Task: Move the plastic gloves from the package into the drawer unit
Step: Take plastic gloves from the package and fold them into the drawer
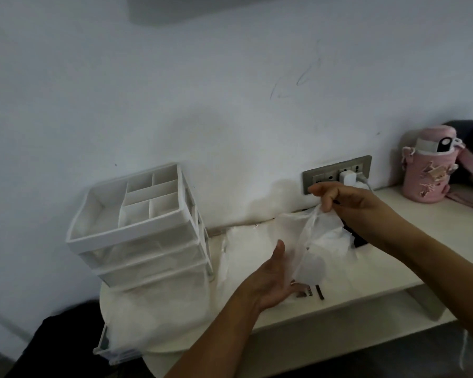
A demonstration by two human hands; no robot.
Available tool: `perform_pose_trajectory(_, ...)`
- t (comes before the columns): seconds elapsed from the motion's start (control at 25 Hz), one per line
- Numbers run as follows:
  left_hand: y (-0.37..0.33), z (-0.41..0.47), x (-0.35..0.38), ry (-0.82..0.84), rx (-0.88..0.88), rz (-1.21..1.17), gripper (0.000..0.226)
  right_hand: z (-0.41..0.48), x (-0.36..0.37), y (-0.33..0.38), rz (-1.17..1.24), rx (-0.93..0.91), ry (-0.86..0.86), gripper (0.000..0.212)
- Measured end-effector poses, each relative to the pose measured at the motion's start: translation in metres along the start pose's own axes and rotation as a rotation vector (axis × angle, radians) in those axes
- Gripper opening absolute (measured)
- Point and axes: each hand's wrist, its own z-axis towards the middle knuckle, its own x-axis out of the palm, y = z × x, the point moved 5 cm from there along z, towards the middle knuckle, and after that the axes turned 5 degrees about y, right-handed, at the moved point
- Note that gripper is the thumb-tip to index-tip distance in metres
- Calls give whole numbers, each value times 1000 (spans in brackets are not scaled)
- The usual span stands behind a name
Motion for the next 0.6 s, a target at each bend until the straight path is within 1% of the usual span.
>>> perform_pose_trajectory(0.08,-6,-3,1,-85,93,-83,70,4,-1,-1,5,10,-26,41)
perform_pose_trajectory(0.12,-12,-5,-2,-135,144,-78,50,5,-1,-2,4,16,-32,35)
perform_pose_trajectory(0.16,-21,-9,-4,-184,188,-36,30,6,-1,-3,-8,22,-28,30)
perform_pose_trajectory(0.2,-32,-15,-5,-236,221,56,18,8,-1,-4,-28,33,-12,28)
perform_pose_trajectory(0.24,-45,-21,-7,-290,250,180,15,9,-1,-6,-66,50,17,29)
perform_pose_trajectory(0.36,-86,-47,-8,-491,321,603,11,13,5,-14,-197,146,132,46)
perform_pose_trajectory(0.4,-101,-57,-4,-526,347,760,8,14,8,-14,-209,169,156,49)
perform_pose_trajectory(0.44,-113,-68,4,-518,357,917,6,16,12,-13,-205,178,163,51)
perform_pose_trajectory(0.48,-123,-78,14,-470,362,1063,7,18,18,-10,-187,179,163,49)
perform_pose_trajectory(0.52,-130,-89,23,-404,356,1186,9,21,26,-7,-162,177,169,40)
perform_pose_trajectory(0.56,-134,-97,33,-337,344,1270,9,23,36,-4,-141,170,190,26)
perform_pose_trajectory(0.6,-137,-104,40,-300,332,1323,8,23,48,-1,-119,164,249,19)
